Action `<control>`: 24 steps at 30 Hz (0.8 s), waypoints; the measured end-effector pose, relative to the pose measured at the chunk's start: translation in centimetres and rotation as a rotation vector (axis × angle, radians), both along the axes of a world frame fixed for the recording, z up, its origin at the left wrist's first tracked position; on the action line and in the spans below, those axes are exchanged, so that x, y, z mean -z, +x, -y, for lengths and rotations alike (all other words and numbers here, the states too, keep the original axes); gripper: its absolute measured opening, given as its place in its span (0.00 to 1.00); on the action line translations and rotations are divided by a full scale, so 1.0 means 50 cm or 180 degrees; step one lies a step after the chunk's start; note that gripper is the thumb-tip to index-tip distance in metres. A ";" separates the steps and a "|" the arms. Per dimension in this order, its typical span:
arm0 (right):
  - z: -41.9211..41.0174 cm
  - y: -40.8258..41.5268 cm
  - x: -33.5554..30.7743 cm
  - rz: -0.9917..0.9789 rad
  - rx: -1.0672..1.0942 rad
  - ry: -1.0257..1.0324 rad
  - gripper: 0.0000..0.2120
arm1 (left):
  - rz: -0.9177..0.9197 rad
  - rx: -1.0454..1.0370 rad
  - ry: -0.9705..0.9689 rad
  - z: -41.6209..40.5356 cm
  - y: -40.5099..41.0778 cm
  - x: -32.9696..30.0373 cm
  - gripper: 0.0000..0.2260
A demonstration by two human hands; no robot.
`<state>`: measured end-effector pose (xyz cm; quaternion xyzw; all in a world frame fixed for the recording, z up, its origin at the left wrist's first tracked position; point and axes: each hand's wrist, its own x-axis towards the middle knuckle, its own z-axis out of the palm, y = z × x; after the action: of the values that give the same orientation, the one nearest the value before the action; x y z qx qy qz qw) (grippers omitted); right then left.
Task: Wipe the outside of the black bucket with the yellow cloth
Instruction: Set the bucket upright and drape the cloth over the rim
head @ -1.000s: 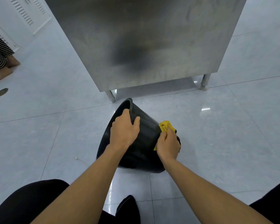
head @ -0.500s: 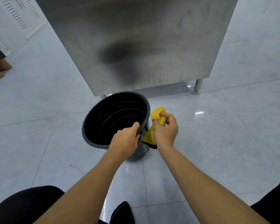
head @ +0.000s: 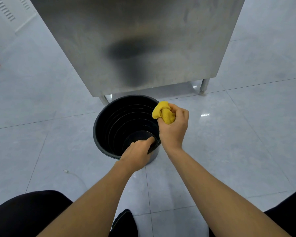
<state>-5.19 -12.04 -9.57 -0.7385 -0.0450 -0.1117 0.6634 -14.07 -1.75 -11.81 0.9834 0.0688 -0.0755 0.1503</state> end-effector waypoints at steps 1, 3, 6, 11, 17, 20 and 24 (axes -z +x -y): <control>0.001 0.001 -0.002 0.0085 0.0004 -0.0029 0.18 | -0.0081 -0.0010 -0.0098 0.000 0.003 0.000 0.07; 0.001 0.005 -0.006 0.0269 -0.0004 -0.0078 0.17 | -0.0372 -0.0084 -0.0424 -0.004 0.013 -0.003 0.13; -0.002 0.009 -0.029 0.0445 -0.0153 -0.0075 0.17 | -0.0775 -0.0618 -0.1615 -0.009 0.026 -0.024 0.34; 0.003 0.026 -0.091 -0.0017 -0.0481 -0.0035 0.19 | 0.0186 -0.1246 -0.3117 0.003 0.053 -0.100 0.51; -0.002 0.048 -0.165 -0.0533 -0.0909 -0.0146 0.23 | 0.0566 -0.0874 -0.2641 0.005 0.071 -0.207 0.17; 0.000 0.065 -0.212 -0.0734 -0.1277 -0.0440 0.32 | 0.0449 -0.0761 -0.2241 -0.013 0.075 -0.256 0.15; 0.033 0.098 -0.300 -0.1143 -0.1928 -0.1235 0.39 | 0.0253 -0.0729 -0.1927 -0.058 0.074 -0.337 0.17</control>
<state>-0.30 -13.67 5.45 -0.8112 -0.1643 0.2302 0.5118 -10.38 1.15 5.06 0.8821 0.1474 -0.0367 0.4459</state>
